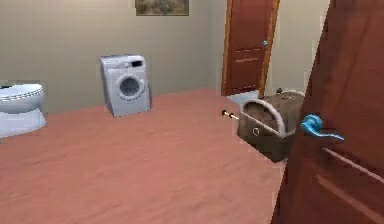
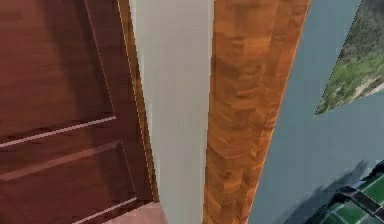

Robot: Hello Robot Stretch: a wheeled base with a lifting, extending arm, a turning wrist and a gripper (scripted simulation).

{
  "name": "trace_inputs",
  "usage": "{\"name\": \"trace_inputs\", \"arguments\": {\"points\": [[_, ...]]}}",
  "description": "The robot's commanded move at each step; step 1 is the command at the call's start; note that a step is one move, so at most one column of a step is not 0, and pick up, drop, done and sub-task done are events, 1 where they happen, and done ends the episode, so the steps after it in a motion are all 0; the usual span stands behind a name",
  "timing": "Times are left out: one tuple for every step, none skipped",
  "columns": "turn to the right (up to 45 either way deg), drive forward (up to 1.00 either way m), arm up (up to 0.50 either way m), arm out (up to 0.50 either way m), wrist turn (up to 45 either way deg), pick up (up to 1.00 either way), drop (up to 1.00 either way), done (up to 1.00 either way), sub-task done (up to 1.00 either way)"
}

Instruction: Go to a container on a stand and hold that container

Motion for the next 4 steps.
{"name": "trace_inputs", "arguments": {"points": [[15.0,0.00,0.00,0.00,0.0,0.00,0.00,0.00,0.00],[0.0,0.95,0.00,0.00,0.0,0.00,0.00,0.00,0.00],[-24.0,0.00,0.00,0.00,0.0,0.00,0.00,0.00,0.00],[0.0,0.50,0.00,0.00,0.0,0.00,0.00,0.00,0.00]]}}
